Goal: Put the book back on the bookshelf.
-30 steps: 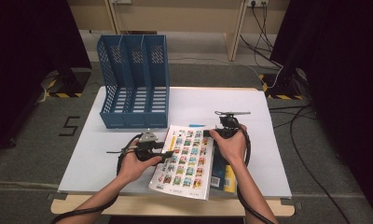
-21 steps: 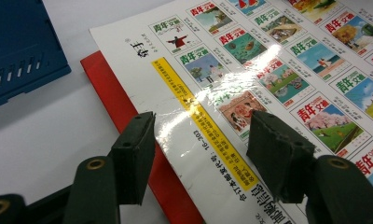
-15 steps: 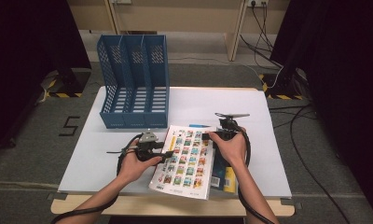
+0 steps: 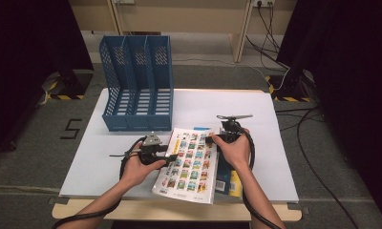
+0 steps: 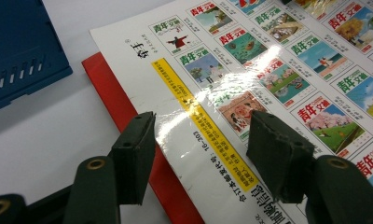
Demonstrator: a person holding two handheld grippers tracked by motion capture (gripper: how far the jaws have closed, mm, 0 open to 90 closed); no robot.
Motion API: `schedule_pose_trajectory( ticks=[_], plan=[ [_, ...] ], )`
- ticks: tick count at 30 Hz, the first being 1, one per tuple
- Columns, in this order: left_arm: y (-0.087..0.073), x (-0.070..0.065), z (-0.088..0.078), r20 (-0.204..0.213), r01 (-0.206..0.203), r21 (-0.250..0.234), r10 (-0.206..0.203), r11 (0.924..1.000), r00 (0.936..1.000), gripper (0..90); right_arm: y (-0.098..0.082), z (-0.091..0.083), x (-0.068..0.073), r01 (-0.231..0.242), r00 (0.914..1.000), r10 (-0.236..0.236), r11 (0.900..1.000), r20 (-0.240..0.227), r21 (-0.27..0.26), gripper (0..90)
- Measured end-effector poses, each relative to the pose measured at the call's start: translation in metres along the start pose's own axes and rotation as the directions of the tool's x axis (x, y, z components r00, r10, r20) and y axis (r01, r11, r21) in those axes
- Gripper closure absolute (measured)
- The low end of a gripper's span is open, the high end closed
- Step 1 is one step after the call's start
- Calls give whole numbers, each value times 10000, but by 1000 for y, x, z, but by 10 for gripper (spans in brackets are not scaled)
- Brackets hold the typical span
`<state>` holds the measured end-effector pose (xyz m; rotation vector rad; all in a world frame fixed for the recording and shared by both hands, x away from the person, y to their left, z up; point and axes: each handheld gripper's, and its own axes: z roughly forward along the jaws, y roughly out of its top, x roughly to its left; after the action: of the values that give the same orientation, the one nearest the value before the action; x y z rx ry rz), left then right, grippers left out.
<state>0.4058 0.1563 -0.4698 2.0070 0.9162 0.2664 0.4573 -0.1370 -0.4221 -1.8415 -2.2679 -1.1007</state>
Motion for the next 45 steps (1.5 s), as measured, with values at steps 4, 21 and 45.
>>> schedule_pose_trajectory(
  ticks=[4, 21, 45],
  plan=[
    [0, 0, -1, -33, 20, -17, -20, 10000, 10000, 410, 4, -6, 8, 142, 9997, -144, 9998, -178, -105, 641],
    [-1, 0, 0, -69, 7, -81, -8, 10000, 10000, 410, 6, -2, 3, -150, 9996, 156, 9996, -220, 259, 610],
    [11, -3, -10, -186, -117, -412, 109, 9991, 9998, 410, 11, -10, 14, -989, 9892, 1009, 9948, -1061, 237, 710]
  ],
)
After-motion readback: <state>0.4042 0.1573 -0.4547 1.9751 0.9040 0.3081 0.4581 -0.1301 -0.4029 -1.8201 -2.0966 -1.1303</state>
